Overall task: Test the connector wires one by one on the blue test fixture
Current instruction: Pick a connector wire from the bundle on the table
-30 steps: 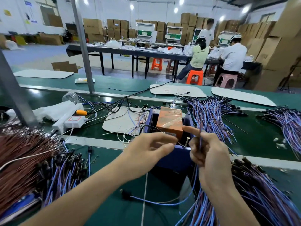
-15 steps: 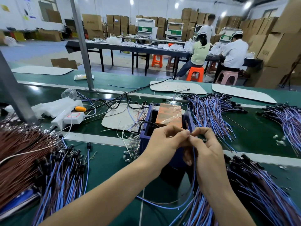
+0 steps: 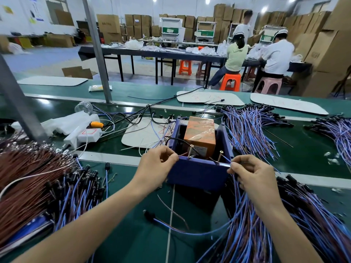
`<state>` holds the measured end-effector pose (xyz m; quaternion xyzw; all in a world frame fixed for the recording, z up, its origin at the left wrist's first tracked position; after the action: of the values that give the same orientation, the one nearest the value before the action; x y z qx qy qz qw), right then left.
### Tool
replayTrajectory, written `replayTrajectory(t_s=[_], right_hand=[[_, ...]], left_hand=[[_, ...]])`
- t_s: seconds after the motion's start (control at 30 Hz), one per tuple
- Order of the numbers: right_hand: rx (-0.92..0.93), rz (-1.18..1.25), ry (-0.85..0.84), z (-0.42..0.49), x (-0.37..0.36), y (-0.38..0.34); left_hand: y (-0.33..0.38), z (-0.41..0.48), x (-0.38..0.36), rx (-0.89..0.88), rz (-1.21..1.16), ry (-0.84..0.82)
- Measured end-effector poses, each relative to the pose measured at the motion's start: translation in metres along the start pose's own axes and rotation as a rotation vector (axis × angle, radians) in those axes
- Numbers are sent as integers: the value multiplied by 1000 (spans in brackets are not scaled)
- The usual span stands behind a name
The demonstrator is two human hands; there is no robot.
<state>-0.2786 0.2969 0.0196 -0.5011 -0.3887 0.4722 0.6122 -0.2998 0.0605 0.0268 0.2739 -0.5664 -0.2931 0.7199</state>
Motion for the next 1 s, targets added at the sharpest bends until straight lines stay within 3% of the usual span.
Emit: replayTrajectory(t_s=[0.77,0.87,1.0], right_hand=[[-74,110,-1,-4,-5,-2],[-6,78,-20,-14,-8,-12],[85,129,-137,-36,-33,-30]], left_hand=[[12,2,0,-85,-22,-29],[11,-3,2,-46,-63,-90],[29,-20,-7,-6,-389,-329]])
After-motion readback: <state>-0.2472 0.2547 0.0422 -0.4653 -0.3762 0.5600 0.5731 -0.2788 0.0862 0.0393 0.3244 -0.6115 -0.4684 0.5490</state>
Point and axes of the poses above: each hand's wrist, its own z-axis towards the middle knuckle, its own x-axis out of the back of the hand, y = z × x, the point moved 4 cm from there along z, towards the middle knuckle, and after that the axes turned 12 degrees about z, right-handed, at the moved point
